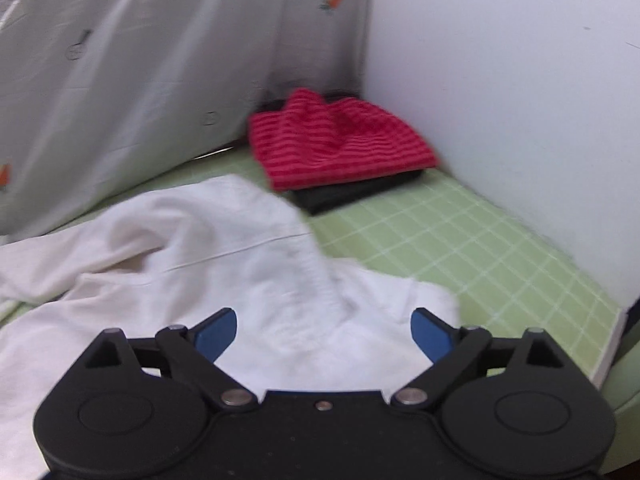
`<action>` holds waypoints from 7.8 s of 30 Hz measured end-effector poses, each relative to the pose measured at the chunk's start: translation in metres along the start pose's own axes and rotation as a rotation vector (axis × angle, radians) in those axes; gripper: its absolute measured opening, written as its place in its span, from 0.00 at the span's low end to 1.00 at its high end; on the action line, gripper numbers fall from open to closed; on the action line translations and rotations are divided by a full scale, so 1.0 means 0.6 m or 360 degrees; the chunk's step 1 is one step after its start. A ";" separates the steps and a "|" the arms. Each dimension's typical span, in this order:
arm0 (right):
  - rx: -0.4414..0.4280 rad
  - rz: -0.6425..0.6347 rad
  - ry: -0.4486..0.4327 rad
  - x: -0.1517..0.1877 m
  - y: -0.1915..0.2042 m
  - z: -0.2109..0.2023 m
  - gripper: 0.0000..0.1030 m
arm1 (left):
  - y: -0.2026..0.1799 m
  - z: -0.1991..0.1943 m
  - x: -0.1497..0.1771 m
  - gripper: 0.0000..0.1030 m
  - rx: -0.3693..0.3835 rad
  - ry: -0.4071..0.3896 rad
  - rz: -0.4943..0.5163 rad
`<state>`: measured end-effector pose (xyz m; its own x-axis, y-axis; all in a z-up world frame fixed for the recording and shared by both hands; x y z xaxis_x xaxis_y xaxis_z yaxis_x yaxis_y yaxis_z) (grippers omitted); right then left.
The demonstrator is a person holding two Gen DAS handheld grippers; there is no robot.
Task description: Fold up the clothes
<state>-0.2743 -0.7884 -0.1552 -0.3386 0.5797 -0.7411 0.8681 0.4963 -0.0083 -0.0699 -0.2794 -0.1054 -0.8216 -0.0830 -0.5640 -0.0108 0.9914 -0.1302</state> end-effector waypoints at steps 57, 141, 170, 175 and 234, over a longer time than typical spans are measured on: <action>-0.0108 0.0072 0.0546 0.176 0.553 -0.019 0.99 | 0.294 0.396 -0.339 0.48 0.0039 0.0119 0.0312; -0.0682 -0.0692 0.0100 0.106 0.936 -0.025 1.00 | 0.311 0.427 -0.215 1.00 -0.0156 0.0516 0.0232; -0.1404 -0.0166 0.0039 -0.086 0.976 -0.149 0.09 | 0.319 0.429 -0.217 1.00 -0.0033 0.0565 0.0205; -0.1322 -0.0410 0.0258 0.031 1.034 -0.109 0.23 | 0.319 0.427 -0.216 1.00 -0.0057 0.0592 0.0199; -0.0165 -0.0293 0.0315 0.129 0.660 0.127 0.84 | 0.085 0.587 -0.590 0.34 0.0130 -0.0109 0.0313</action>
<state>0.0708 -0.5962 -0.2669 -0.5602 0.5833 -0.5882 0.7470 0.6626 -0.0543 0.4211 -0.2347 -0.1993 -0.7625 0.1017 -0.6389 0.1941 0.9780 -0.0760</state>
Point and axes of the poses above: each gripper's, at about its wrist camera, not at the fingertips, and z roughly the way its jaws point, y to its left, x to its underside, the point moved 10 cm from there along z, roughly the way its jaws point, and after that the axes turned 4 degrees about x, right-handed, at the moved point
